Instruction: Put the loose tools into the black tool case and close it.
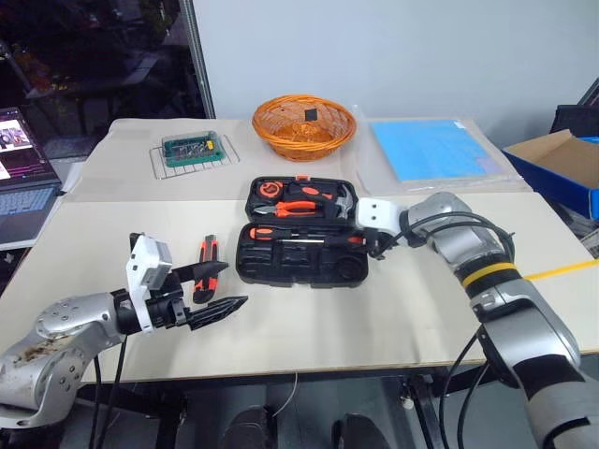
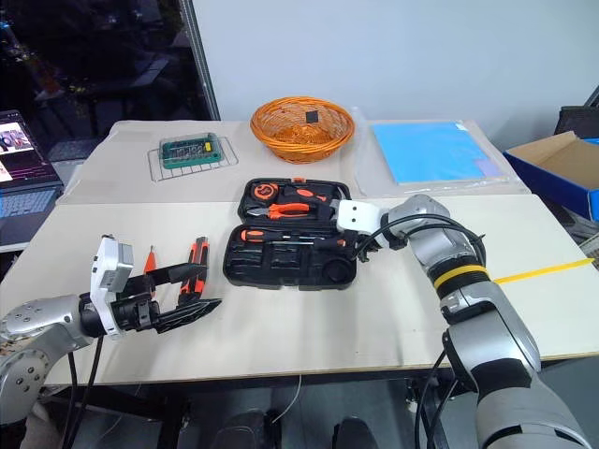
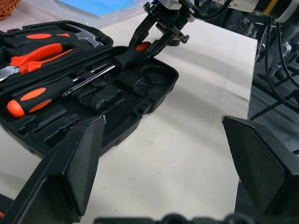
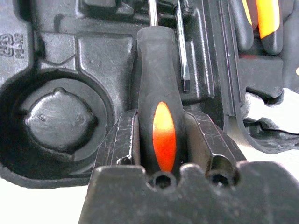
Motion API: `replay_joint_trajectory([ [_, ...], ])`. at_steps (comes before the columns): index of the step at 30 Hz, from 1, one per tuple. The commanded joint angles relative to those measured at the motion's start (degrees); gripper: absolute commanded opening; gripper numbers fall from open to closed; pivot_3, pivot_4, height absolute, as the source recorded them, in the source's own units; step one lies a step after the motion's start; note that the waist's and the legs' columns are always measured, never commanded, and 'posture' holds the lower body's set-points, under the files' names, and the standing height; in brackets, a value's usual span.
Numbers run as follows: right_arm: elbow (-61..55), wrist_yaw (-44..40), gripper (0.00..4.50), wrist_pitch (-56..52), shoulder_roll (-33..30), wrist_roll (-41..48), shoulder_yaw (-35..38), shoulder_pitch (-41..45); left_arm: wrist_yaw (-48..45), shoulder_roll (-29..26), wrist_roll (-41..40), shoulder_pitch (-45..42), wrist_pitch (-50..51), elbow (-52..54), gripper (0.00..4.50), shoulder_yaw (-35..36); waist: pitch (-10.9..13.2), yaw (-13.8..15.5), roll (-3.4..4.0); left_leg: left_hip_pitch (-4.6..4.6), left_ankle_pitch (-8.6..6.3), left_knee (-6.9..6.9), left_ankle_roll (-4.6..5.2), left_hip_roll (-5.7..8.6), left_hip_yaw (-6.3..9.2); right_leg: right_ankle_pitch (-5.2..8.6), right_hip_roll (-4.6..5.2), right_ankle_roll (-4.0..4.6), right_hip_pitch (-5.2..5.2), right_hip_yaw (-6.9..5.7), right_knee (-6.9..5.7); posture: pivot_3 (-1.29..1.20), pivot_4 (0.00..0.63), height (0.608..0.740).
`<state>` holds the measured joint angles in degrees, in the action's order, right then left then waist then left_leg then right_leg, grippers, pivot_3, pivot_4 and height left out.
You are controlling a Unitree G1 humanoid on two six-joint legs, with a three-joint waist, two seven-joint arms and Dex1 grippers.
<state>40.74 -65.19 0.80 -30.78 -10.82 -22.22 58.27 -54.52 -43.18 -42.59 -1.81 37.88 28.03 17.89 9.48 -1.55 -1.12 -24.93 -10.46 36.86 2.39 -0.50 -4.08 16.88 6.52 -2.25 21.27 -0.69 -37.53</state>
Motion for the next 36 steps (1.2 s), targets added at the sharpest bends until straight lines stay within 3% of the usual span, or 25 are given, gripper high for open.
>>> replay_joint_trajectory([
  [1, 2.7, -0.4, 1.03, -1.7, 1.9, -1.3, -0.8, 0.4, -0.1, -1.0, 0.1, -0.2, -1.3, 0.5, 4.3, 0.0, 0.0, -0.5, 0.0, 0.0, 0.0, 0.0, 0.0, 0.0, 0.0, -0.01, 0.0, 0.01, 0.0, 0.01, 0.0, 0.0, 0.15, 0.74],
  [25, 10.2, 0.9, 1.03, 7.4, 10.4, 1.8, 6.1, 6.7, 0.9, -0.8, 0.2, 2.3, -2.0, 1.3, 4.3, 0.4, 0.0, -2.7, -0.09, 0.61, 0.06, -0.55, -0.1, -0.33, -0.93, -0.14, -0.07, 0.24, 0.01, 0.04, -0.09, 0.0, 0.15, 0.74],
  [36, 12.9, 2.4, 1.03, 8.5, 10.7, 0.8, 6.3, 9.0, 1.5, -0.8, 0.2, 3.4, -2.5, 1.6, 4.3, 0.8, 0.1, -0.9, -0.15, 0.12, 0.14, -0.81, -0.22, -0.26, -1.17, -0.18, -0.02, 0.28, 0.8, -0.04, -0.12, 0.0, 0.15, 0.74],
])
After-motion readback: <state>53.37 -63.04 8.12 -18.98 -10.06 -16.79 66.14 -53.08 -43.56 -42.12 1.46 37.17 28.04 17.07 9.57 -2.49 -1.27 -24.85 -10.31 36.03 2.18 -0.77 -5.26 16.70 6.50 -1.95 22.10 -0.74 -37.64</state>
